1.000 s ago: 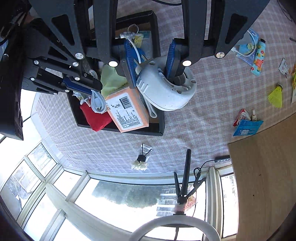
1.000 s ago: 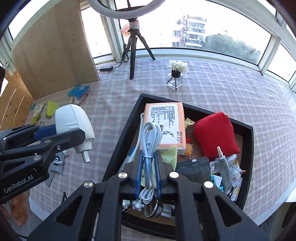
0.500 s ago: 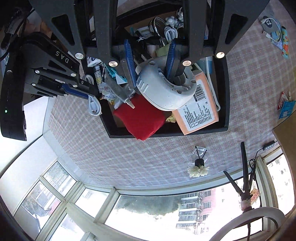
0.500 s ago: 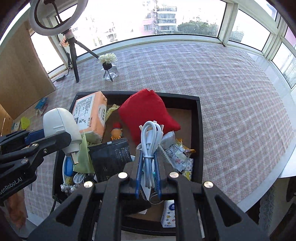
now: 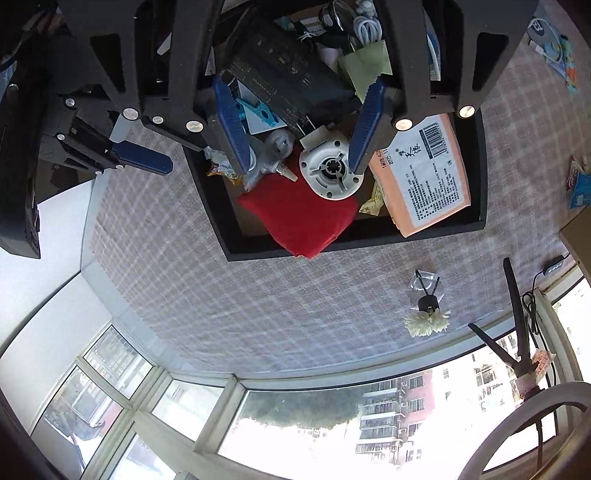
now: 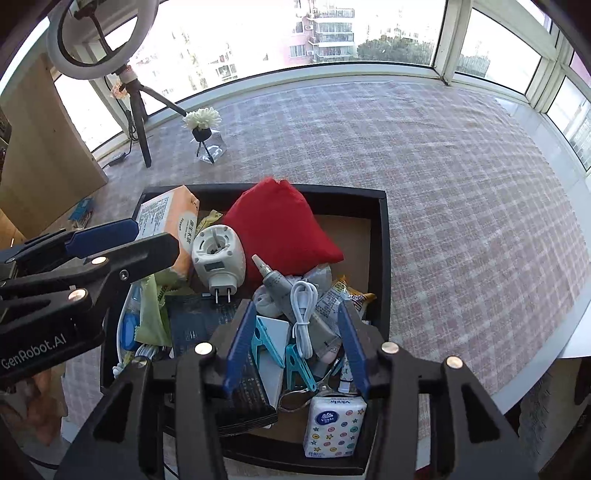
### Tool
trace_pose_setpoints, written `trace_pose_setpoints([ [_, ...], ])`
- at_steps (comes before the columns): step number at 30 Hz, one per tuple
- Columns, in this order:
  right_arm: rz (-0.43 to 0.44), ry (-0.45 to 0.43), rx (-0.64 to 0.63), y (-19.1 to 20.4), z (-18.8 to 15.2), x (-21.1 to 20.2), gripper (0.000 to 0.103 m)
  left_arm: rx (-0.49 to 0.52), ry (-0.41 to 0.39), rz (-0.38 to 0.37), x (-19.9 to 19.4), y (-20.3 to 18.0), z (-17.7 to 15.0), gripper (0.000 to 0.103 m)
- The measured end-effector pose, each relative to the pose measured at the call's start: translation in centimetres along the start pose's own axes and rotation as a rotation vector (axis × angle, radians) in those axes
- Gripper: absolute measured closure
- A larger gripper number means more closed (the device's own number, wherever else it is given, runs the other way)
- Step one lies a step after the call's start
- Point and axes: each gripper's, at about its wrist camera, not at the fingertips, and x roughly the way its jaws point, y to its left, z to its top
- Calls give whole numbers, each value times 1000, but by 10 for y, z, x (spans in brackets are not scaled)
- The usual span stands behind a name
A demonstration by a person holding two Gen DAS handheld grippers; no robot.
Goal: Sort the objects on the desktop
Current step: 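Carry the white dome device and cable over the tray, then open both grippers to drop the device and cable into the tray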
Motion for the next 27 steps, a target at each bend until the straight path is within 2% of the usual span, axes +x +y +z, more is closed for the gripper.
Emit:
trace_pose_setpoints([
  [4,-10,-11,-21,8,3,-4,57,0,-13,15,-9,3,-3,50],
  [10,-11,-34,-55,28,-1,-13,57,-23,-49,87,-29,16,-14,50],
  [14,-13,-55,-88,45,-5,-20,57,-24,-88,154,-47,26,-27,50],
  [27,43,-102,-198,121,-18,-36,56,-112,-164,277,-102,74,-83,50],
])
